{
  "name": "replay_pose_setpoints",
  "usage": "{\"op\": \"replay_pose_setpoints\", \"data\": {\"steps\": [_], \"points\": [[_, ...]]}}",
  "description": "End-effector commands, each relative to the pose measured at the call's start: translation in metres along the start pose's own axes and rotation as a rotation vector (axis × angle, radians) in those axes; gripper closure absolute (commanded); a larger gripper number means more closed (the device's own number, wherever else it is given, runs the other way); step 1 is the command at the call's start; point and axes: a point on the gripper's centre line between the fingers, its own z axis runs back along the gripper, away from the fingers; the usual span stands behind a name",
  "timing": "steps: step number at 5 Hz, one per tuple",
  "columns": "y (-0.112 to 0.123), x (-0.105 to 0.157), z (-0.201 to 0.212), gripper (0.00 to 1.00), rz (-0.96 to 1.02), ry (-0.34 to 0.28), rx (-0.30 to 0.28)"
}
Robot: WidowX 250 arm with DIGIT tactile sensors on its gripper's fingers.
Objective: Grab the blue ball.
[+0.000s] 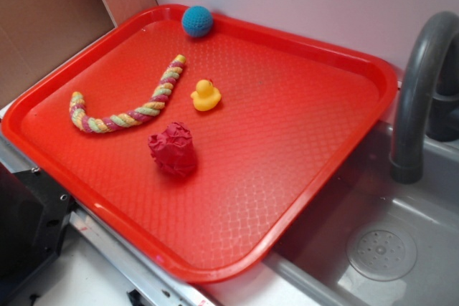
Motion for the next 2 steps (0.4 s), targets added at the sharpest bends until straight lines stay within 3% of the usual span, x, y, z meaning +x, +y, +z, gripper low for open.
{"op": "replay_pose_setpoints", "data": {"steps": [1, 2], "points": [[0.000, 0.000, 0.000, 0.00, 0.000, 0.000, 0.000], [0.006, 0.021, -0.009, 0.00, -0.030, -0.061, -0.012]]}}
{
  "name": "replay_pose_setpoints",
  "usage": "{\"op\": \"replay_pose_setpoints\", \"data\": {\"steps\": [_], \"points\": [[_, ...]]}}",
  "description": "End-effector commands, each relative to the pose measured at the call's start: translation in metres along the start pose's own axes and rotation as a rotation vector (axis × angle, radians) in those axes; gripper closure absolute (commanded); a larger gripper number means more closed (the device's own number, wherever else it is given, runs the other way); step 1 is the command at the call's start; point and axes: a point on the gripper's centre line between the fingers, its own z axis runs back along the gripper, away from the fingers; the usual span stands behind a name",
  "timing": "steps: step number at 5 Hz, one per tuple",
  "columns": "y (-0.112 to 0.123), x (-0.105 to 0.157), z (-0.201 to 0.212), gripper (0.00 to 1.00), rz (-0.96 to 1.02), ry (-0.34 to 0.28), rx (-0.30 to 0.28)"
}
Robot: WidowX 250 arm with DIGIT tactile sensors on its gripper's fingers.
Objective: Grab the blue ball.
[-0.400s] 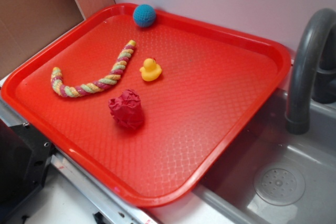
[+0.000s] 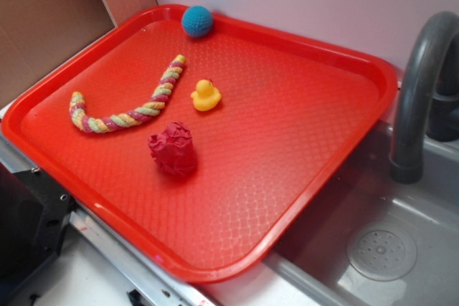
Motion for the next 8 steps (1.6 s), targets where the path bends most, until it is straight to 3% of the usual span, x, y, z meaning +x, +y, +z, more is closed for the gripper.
{"op": "replay_pose_setpoints", "data": {"steps": [1, 2, 4, 5, 6, 8], "points": [[0.017, 0.032, -0.007, 0.00, 0.103, -0.098, 0.034], [0.030, 0.065, -0.026, 0.00, 0.174, -0.244, 0.065], [0.042, 0.120, -0.060, 0.00, 0.185, -0.394, 0.145], [0.058, 0.150, -0.084, 0.00, 0.190, -0.423, 0.176], [0.072, 0.173, -0.102, 0.00, 0.197, -0.430, 0.157], [0.105, 0.209, -0.154, 0.00, 0.211, -0.363, 0.134]]}}
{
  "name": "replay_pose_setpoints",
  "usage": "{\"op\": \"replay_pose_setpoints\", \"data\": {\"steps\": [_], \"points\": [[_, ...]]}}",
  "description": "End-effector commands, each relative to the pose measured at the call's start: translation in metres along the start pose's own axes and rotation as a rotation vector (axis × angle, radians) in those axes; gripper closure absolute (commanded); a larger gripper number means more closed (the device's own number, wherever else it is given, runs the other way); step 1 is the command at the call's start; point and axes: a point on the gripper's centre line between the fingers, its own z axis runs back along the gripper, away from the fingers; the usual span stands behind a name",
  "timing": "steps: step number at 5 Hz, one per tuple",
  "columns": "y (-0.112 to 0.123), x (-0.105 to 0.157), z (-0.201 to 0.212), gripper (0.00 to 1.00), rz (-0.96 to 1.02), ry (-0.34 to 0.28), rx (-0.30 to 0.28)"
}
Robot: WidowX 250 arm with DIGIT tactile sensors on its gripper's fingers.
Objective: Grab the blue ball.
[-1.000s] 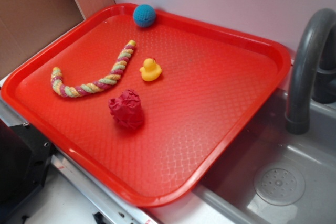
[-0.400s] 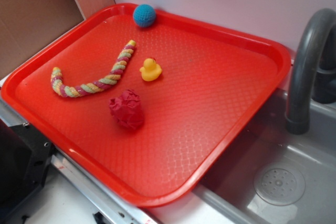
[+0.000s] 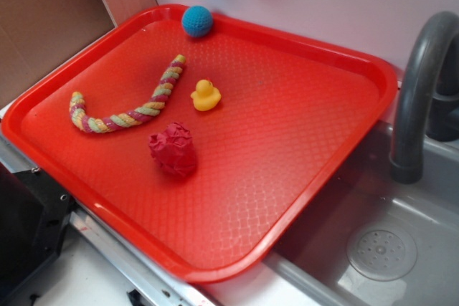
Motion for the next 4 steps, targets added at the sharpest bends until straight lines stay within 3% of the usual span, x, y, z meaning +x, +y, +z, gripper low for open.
{"op": "replay_pose_setpoints", "data": {"steps": [1, 2, 3, 4], "points": [[0.026, 0.032, -0.060, 0.00, -0.028, 0.053, 0.000], [0.023, 0.028, -0.086, 0.00, -0.086, 0.112, 0.011], [0.004, 0.017, -0.096, 0.00, -0.174, 0.155, -0.085], [-0.003, 0.013, -0.094, 1.00, -0.190, 0.165, -0.083]]}}
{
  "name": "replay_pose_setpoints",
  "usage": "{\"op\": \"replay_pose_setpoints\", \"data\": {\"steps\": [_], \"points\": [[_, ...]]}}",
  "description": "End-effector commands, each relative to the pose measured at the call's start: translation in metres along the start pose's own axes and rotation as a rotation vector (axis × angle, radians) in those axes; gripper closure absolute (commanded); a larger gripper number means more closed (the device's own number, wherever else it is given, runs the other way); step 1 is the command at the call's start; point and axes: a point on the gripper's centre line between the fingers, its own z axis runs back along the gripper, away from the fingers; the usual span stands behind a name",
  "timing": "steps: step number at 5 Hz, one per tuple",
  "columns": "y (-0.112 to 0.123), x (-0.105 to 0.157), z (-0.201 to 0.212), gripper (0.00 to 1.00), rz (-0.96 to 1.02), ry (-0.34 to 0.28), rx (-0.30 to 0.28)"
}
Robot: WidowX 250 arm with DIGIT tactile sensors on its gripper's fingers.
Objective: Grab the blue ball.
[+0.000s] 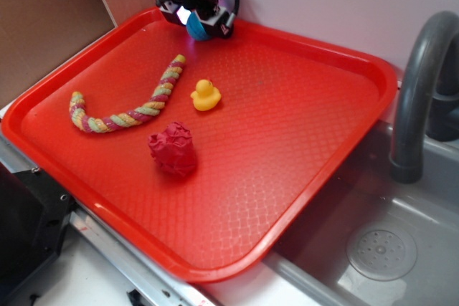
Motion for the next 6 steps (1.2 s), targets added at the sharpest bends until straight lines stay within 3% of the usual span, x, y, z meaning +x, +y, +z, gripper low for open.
{"op": "replay_pose_setpoints", "data": {"steps": [1, 2, 3, 4, 5, 6], "points": [[-0.002, 0.012, 0.021, 1.00, -0.004, -0.051, 0.027], [0.000, 0.009, 0.048, 1.00, -0.013, -0.031, 0.041], [-0.005, 0.002, 0.102, 1.00, 0.004, 0.006, -0.004], [-0.012, -0.008, 0.146, 1.00, 0.082, 0.047, 0.048], [-0.029, -0.037, 0.200, 1.00, 0.078, 0.138, -0.101], [-0.044, -0.068, 0.231, 1.00, 0.115, 0.150, -0.157]]}}
